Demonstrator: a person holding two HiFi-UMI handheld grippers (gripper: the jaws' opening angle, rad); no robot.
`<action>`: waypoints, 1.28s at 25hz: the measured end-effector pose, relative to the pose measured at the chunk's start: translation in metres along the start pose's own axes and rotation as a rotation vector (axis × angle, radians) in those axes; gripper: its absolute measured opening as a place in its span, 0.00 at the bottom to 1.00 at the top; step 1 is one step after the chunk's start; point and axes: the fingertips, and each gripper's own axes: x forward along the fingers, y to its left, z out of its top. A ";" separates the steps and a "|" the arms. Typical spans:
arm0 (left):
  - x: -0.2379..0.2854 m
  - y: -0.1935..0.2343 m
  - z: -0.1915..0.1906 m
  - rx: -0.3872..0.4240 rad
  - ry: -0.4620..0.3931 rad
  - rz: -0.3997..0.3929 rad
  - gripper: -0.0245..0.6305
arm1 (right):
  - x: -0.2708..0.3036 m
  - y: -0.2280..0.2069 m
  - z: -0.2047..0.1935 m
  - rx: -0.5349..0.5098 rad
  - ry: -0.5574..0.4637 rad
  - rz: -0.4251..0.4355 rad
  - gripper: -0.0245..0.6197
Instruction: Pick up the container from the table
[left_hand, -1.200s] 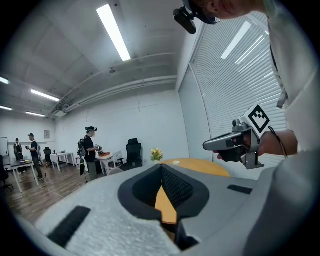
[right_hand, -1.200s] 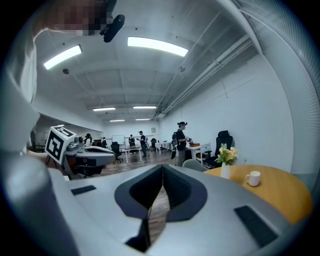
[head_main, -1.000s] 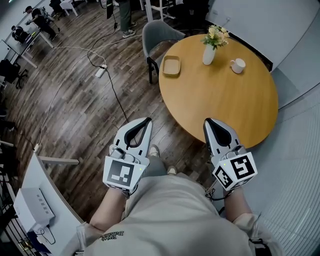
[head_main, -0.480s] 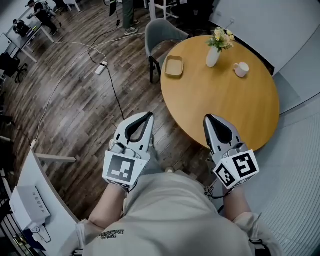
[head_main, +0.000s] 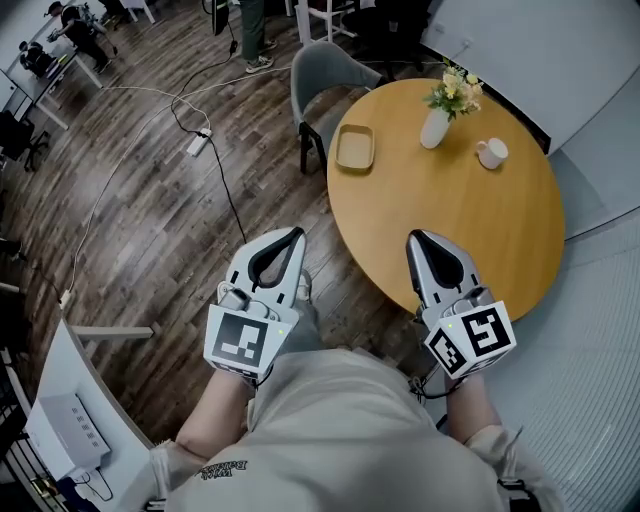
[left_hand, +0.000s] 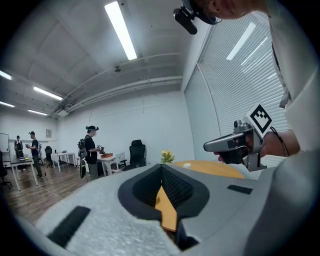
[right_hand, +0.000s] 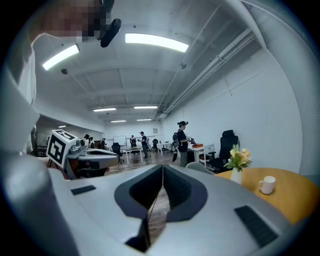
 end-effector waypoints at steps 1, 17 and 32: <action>0.007 0.007 0.000 0.002 0.001 -0.007 0.07 | 0.008 -0.004 0.001 0.000 0.002 -0.005 0.09; 0.122 0.115 0.006 0.015 0.006 -0.168 0.07 | 0.146 -0.047 0.030 0.014 0.031 -0.128 0.09; 0.195 0.205 0.008 0.071 -0.041 -0.301 0.07 | 0.241 -0.074 0.056 -0.005 0.019 -0.275 0.09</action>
